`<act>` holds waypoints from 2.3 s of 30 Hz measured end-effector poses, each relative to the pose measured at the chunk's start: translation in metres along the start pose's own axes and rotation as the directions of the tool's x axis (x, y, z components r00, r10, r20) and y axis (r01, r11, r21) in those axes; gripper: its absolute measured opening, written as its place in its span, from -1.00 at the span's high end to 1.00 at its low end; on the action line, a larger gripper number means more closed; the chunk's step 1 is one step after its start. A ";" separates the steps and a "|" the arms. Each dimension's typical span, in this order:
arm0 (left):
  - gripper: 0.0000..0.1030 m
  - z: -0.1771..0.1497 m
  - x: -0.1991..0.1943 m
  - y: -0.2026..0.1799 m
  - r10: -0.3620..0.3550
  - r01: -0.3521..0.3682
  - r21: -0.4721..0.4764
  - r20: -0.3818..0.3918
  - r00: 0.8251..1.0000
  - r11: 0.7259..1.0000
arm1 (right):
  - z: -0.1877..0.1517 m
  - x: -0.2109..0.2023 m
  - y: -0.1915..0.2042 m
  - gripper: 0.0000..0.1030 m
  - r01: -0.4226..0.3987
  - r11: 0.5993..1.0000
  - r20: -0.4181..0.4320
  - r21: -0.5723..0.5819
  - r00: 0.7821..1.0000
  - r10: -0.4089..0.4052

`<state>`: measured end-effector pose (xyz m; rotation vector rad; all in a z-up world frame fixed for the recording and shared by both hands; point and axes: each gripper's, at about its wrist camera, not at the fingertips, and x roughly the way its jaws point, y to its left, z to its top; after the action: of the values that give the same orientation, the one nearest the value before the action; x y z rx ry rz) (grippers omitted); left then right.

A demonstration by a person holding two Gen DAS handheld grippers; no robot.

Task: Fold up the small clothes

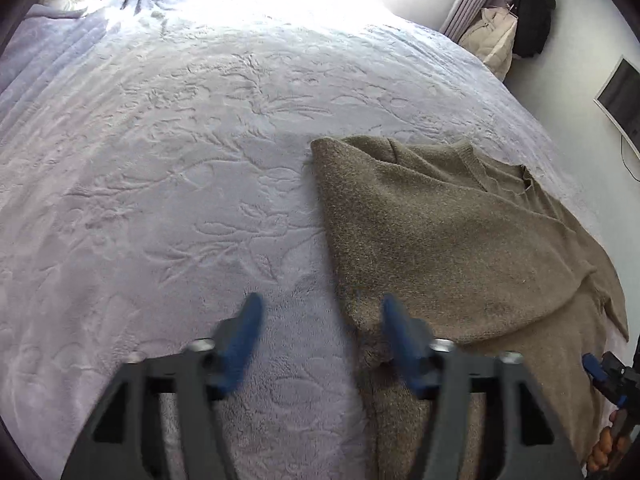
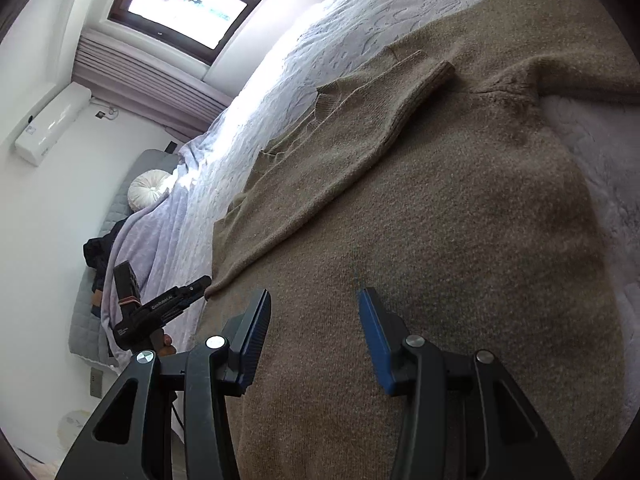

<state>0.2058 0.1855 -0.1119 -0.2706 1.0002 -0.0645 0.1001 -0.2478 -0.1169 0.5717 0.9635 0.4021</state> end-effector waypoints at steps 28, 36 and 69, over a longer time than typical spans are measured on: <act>-0.66 -0.051 -0.027 -0.003 0.266 -0.268 0.088 0.032 0.963 0.959 | -0.026 -0.023 0.001 0.00 0.034 0.999 0.009 -0.022 0.999 -0.034; -0.66 -0.087 -0.071 -0.060 0.145 -0.148 0.162 0.033 0.989 0.976 | -0.046 -0.050 0.003 -0.08 0.064 0.997 0.013 -0.036 0.998 -0.063; -0.66 -0.171 -0.116 -0.245 0.044 -0.063 0.317 0.065 0.997 0.946 | -0.042 -0.247 -0.070 -0.12 0.011 0.992 0.404 0.130 0.912 -0.063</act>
<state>0.0174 -0.0639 -0.0415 0.0520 0.9237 -0.1668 -0.0587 -0.4285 -0.0182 0.7176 0.5965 0.1763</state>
